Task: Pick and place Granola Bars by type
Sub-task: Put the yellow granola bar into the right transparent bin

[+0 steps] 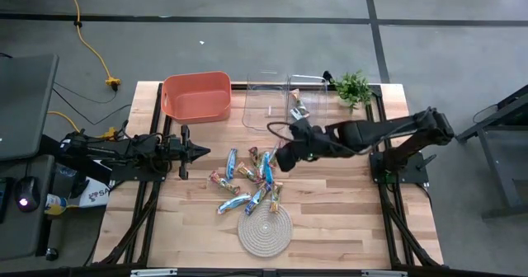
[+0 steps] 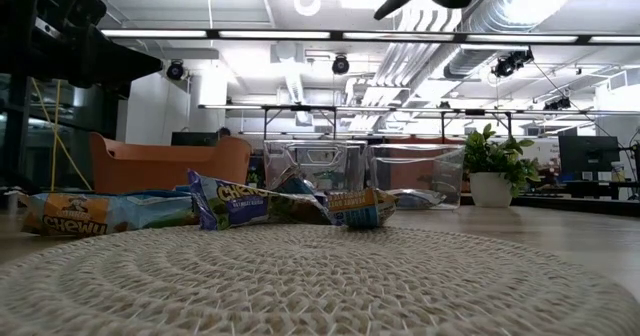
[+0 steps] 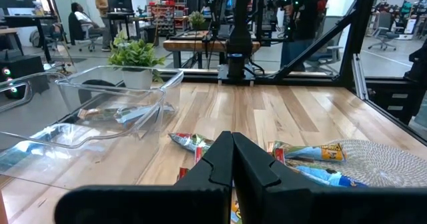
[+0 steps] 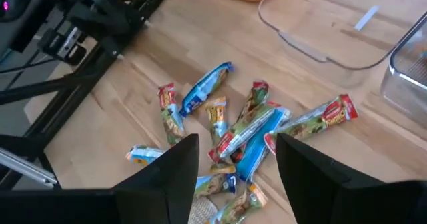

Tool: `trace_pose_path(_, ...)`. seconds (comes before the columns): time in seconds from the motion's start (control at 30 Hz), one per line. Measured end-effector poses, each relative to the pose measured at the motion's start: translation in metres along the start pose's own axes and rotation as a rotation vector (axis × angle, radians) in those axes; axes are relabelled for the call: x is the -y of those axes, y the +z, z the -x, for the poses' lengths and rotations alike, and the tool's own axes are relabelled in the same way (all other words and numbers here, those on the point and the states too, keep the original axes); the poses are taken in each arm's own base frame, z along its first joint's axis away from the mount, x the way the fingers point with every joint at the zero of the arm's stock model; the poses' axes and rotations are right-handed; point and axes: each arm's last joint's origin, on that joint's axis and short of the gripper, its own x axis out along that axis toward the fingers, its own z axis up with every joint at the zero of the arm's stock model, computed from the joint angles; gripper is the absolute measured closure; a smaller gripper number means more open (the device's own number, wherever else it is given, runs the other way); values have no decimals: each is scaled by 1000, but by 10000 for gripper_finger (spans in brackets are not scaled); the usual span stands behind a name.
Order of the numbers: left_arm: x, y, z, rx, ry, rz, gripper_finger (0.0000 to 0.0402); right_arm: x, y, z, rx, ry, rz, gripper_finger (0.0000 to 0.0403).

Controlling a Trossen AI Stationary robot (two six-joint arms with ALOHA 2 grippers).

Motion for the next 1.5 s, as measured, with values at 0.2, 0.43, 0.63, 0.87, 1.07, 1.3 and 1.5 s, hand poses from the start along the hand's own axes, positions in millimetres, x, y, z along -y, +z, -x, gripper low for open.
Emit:
trace_pose_path(0.2,0,0,0,1,0,0,401,-12,-24,-8,-48,1,28,220)
trace_pose_path(0.43,0,0,0,0,0,0,401,-24,-58,-35,-167,-29,54,220)
trace_pose_path(0.63,0,0,0,1,0,0,401,-27,-93,-76,-328,-100,50,220)
trace_pose_path(0.87,0,0,0,1,0,0,401,-25,-115,-115,-381,-166,-52,214)
trace_pose_path(1.07,0,0,0,1,1,0,401,-22,-106,-124,-363,-163,-100,185)
trace_pose_path(1.3,0,0,0,0,0,0,401,-17,-102,-131,-367,-194,-166,158)
trace_pose_path(1.5,0,0,0,0,0,0,401,-14,-114,-148,-430,-226,-206,157)
